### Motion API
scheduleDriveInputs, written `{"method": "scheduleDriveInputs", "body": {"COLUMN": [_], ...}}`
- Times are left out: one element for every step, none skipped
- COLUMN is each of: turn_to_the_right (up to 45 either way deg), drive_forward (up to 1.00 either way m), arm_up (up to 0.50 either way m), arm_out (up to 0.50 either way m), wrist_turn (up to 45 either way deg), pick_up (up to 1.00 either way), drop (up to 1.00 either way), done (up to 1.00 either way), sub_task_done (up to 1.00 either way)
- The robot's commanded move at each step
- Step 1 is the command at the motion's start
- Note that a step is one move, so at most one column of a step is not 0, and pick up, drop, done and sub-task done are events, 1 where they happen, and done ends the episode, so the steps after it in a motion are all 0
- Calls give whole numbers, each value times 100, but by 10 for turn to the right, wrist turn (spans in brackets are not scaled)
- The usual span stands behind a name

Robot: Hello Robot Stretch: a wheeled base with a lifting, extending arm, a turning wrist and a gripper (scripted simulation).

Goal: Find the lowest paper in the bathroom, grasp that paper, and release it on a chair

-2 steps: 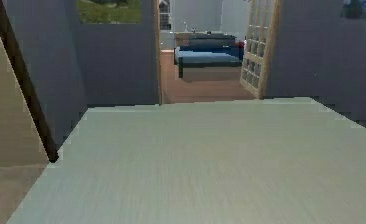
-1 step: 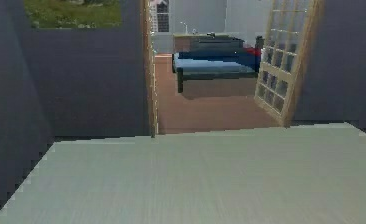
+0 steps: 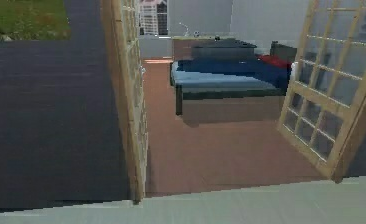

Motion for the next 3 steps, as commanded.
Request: {"method": "scheduleDriveInputs", "body": {"turn_to_the_right": [0, 90, 0], "drive_forward": [100, 0, 5], "arm_up": [0, 0, 0], "arm_out": [0, 0, 0], "wrist_turn": [0, 0, 0], "pick_up": [0, 0, 0], "drop": [0, 0, 0], "done": [0, 0, 0], "sub_task_done": [0, 0, 0]}}
